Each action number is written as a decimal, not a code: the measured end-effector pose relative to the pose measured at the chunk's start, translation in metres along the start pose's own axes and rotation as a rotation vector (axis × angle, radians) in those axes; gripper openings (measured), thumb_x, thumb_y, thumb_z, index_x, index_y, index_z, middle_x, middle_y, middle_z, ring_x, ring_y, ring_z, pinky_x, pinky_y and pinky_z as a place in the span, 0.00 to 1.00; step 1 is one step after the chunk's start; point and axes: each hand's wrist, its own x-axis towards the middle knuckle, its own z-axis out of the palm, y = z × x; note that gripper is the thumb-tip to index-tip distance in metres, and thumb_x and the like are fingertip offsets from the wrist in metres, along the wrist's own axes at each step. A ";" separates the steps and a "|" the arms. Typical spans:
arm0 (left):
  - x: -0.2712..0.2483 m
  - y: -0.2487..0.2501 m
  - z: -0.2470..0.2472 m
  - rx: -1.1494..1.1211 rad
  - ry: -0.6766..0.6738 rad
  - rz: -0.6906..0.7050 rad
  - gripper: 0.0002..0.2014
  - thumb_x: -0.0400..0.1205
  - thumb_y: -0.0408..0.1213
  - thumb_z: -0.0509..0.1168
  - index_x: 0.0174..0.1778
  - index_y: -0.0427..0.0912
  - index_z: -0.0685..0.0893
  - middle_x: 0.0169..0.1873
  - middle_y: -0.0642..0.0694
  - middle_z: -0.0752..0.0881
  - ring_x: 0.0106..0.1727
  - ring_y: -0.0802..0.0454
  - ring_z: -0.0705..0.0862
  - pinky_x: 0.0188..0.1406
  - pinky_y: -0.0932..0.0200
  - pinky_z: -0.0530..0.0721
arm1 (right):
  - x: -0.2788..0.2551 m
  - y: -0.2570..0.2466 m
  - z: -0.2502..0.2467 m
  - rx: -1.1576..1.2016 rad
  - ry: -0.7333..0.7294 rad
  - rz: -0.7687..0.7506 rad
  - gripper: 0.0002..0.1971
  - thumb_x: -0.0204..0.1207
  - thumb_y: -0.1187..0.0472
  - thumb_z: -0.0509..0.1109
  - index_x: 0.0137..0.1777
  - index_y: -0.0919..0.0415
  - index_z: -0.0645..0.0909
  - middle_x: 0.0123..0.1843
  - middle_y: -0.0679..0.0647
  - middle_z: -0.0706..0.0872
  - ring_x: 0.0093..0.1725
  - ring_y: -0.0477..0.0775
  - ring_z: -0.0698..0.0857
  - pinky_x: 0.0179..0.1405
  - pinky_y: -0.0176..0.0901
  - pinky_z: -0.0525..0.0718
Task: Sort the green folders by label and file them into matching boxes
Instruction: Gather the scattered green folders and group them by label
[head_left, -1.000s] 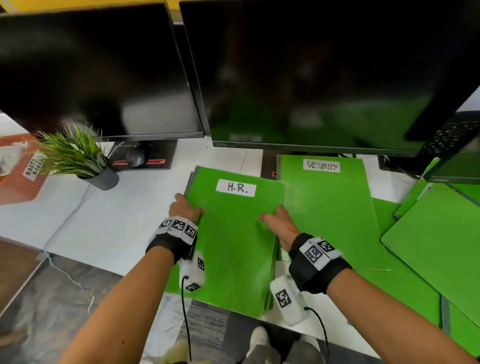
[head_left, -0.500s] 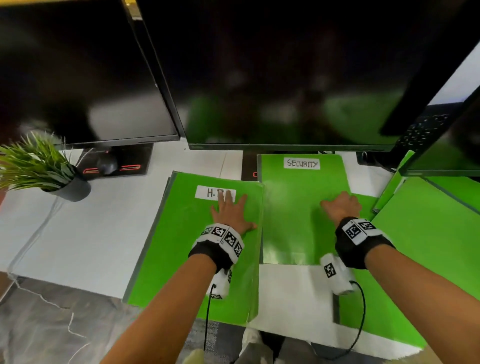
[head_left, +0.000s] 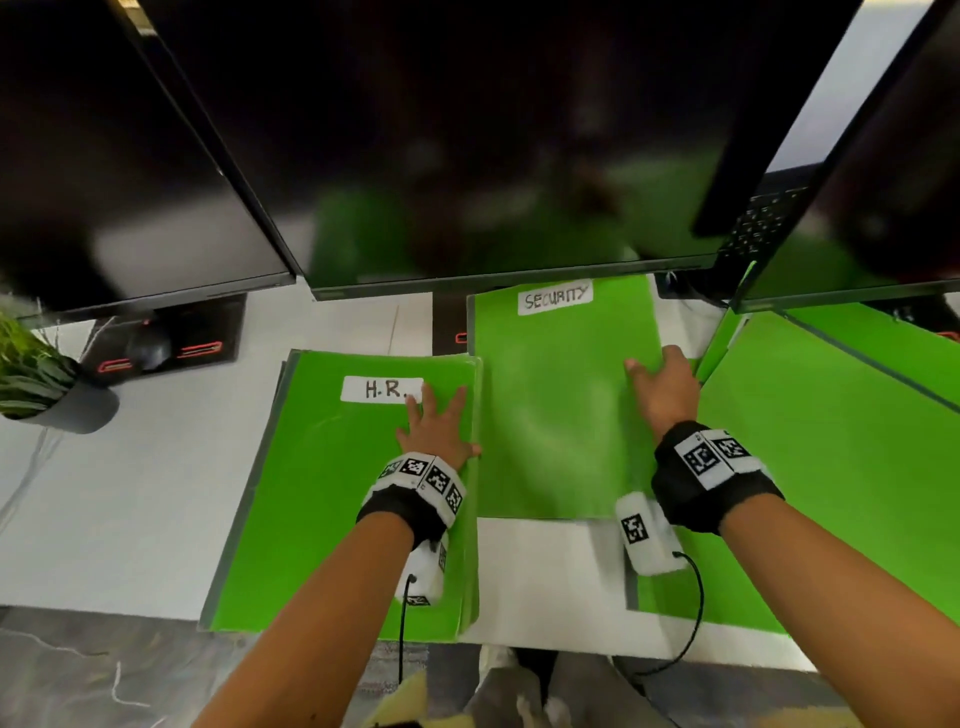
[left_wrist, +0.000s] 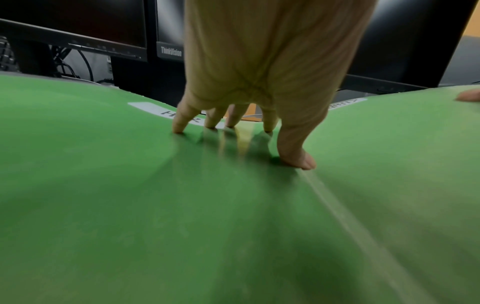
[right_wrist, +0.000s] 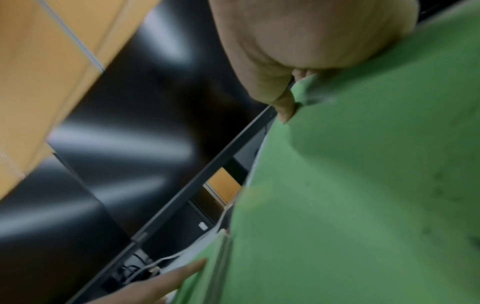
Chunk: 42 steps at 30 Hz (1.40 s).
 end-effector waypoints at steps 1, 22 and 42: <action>0.000 0.000 0.001 -0.006 -0.004 -0.001 0.43 0.78 0.49 0.66 0.81 0.62 0.42 0.82 0.44 0.35 0.83 0.38 0.36 0.76 0.28 0.51 | -0.009 0.001 -0.002 0.008 0.016 0.005 0.24 0.80 0.57 0.65 0.71 0.70 0.68 0.70 0.70 0.76 0.69 0.68 0.76 0.65 0.54 0.74; -0.011 0.027 -0.055 -0.612 -0.073 0.188 0.42 0.78 0.59 0.61 0.82 0.40 0.52 0.81 0.41 0.60 0.79 0.43 0.64 0.79 0.46 0.64 | -0.155 -0.011 -0.056 0.310 0.540 -0.505 0.13 0.80 0.67 0.62 0.35 0.59 0.64 0.26 0.43 0.59 0.26 0.36 0.67 0.25 0.25 0.63; -0.024 -0.101 -0.102 -0.673 0.520 -0.105 0.24 0.78 0.45 0.68 0.64 0.32 0.77 0.63 0.34 0.81 0.65 0.37 0.79 0.62 0.51 0.75 | -0.119 -0.052 0.046 0.190 -0.277 -0.257 0.17 0.81 0.68 0.59 0.70 0.64 0.68 0.66 0.61 0.80 0.64 0.62 0.79 0.61 0.48 0.76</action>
